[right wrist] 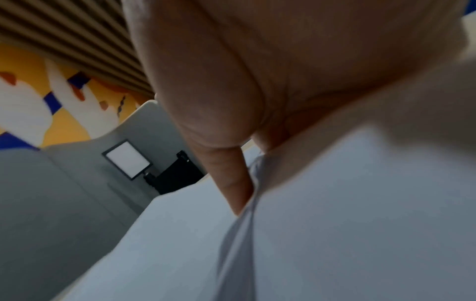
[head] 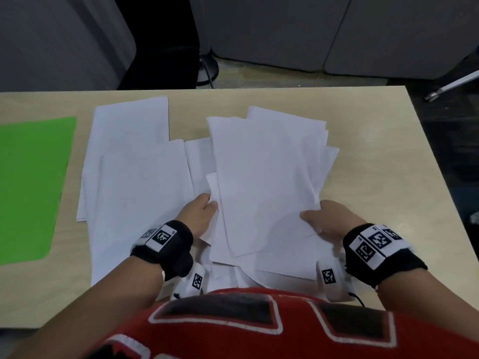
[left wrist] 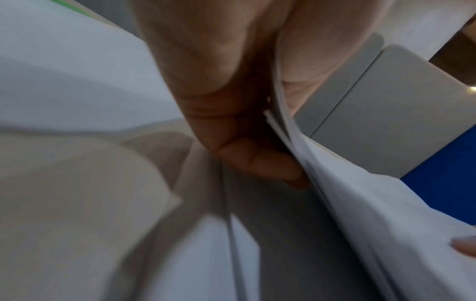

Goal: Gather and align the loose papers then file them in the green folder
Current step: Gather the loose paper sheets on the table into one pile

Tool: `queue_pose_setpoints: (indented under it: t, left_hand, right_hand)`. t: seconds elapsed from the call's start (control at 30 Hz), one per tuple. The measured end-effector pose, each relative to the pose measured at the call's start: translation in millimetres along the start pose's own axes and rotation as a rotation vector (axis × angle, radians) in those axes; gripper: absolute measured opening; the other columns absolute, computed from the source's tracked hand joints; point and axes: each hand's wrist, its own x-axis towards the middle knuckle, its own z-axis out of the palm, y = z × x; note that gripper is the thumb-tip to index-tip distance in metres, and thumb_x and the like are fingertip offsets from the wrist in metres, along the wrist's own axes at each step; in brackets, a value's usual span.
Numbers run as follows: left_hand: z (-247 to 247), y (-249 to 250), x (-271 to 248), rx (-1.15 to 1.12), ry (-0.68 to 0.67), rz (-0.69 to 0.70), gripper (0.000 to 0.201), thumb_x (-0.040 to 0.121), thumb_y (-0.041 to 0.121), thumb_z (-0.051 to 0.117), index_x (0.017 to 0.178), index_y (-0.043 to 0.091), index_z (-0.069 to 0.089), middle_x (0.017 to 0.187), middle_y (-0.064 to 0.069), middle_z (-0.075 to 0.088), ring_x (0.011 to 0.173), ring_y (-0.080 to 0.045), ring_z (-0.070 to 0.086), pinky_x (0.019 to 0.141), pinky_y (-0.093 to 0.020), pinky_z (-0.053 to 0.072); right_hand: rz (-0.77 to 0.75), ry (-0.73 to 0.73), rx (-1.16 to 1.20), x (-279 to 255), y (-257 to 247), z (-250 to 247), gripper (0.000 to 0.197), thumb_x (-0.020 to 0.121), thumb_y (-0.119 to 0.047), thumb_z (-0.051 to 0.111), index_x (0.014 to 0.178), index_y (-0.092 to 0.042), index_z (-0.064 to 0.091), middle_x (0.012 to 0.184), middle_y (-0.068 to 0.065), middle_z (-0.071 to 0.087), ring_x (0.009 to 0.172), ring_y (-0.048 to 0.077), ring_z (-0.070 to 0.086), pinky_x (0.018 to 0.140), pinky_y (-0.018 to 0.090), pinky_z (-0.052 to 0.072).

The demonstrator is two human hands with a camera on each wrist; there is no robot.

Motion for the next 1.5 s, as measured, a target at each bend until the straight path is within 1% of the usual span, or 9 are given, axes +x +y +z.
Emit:
queue_pose_setpoints:
  t: [0.2,0.5,0.7,0.87,0.97,1.07,1.3,1.4,1.5]
  left_hand:
    - [-4.8,-18.9,-4.6,-0.022,0.006,-0.031,0.026,0.097,0.021,0.040,0.114,0.009,0.057,0.112,-0.012,0.065,0.105,-0.030,0.060,0.093,-0.038,0.046]
    - [2.4,-14.0,-28.6,0.082,-0.383,-0.127,0.006,0.086,0.013,0.054,0.086,0.006,0.054,0.074,-0.012,0.061,0.061,-0.027,0.061,0.058,-0.033,0.050]
    - [-17.2,4.8,-9.8,-0.507,-0.118,-0.247,0.009,0.093,0.021,0.051,0.101,0.021,0.055,0.099,-0.008,0.063,0.087,-0.023,0.064,0.077,-0.041,0.055]
    - [-16.2,16.3,9.3,-0.101,0.050,-0.095,0.007,0.086,0.023,0.062,0.091,0.018,0.061,0.089,-0.001,0.063,0.072,-0.022,0.066,0.058,-0.031,0.059]
    - [-10.2,19.1,15.7,0.153,0.022,-0.037,0.017,0.079,0.023,0.070,0.092,0.015,0.062,0.090,-0.002,0.065,0.077,-0.022,0.063,0.078,-0.036,0.057]
    - [-5.5,20.6,6.3,0.146,0.022,0.000,0.018,0.076,0.024,0.073,0.081,0.020,0.057,0.079,0.001,0.063,0.065,-0.015,0.060,0.070,-0.031,0.056]
    - [7.0,7.2,-38.2,0.304,-0.567,-0.007,0.020,0.079,0.023,0.073,0.075,0.006,0.064,0.071,-0.011,0.074,0.059,-0.020,0.067,0.057,-0.032,0.052]
    - [0.4,1.8,-22.7,0.467,-0.326,0.043,0.033,0.081,0.045,0.066,0.099,0.017,0.062,0.090,0.002,0.066,0.084,-0.017,0.062,0.077,-0.029,0.051]
    - [-4.5,6.9,-3.0,0.086,-0.031,-0.085,0.062,0.083,0.051,0.060,0.130,0.014,0.045,0.118,-0.003,0.058,0.104,-0.022,0.060,0.091,-0.040,0.053]
  right_hand:
    - [-0.059,0.186,0.157,6.2,10.8,-9.5,0.034,0.087,-0.034,0.062,0.101,-0.003,0.061,0.097,0.012,0.066,0.093,0.032,0.062,0.076,0.033,0.045]
    - [-0.086,0.126,0.083,5.8,6.4,2.6,0.028,0.089,-0.023,0.057,0.109,-0.002,0.055,0.105,0.014,0.062,0.101,0.032,0.058,0.087,0.038,0.047]
    - [-0.116,0.049,-0.116,7.9,6.6,-14.0,0.005,0.085,-0.011,0.056,0.087,-0.010,0.052,0.086,0.008,0.060,0.084,0.026,0.055,0.056,0.025,0.036]
    - [-0.085,0.333,0.167,15.1,-0.8,-11.1,0.047,0.077,-0.033,0.064,0.116,-0.012,0.051,0.105,0.006,0.060,0.092,0.024,0.061,0.076,0.033,0.049]
    - [-0.096,0.362,0.221,13.6,-5.3,-7.5,0.043,0.082,-0.031,0.063,0.118,-0.012,0.047,0.090,0.000,0.060,0.089,0.023,0.059,0.075,0.031,0.043]
    - [-0.101,0.341,0.195,15.6,-4.0,-5.9,0.030,0.084,-0.026,0.061,0.109,-0.011,0.052,0.082,-0.003,0.057,0.083,0.023,0.056,0.065,0.028,0.039]
    - [-0.078,0.373,0.142,17.0,0.1,-11.8,0.013,0.084,-0.018,0.047,0.085,-0.011,0.058,0.074,0.004,0.062,0.068,0.021,0.056,0.051,0.025,0.035]
    - [-0.029,0.349,0.094,18.9,-0.7,-11.9,0.023,0.084,-0.018,0.051,0.104,-0.008,0.056,0.100,0.010,0.060,0.089,0.032,0.058,0.064,0.030,0.040]
    - [-0.009,0.357,0.114,19.6,-4.1,-5.0,0.054,0.083,-0.024,0.059,0.131,-0.004,0.044,0.130,0.018,0.047,0.112,0.036,0.053,0.083,0.035,0.042]
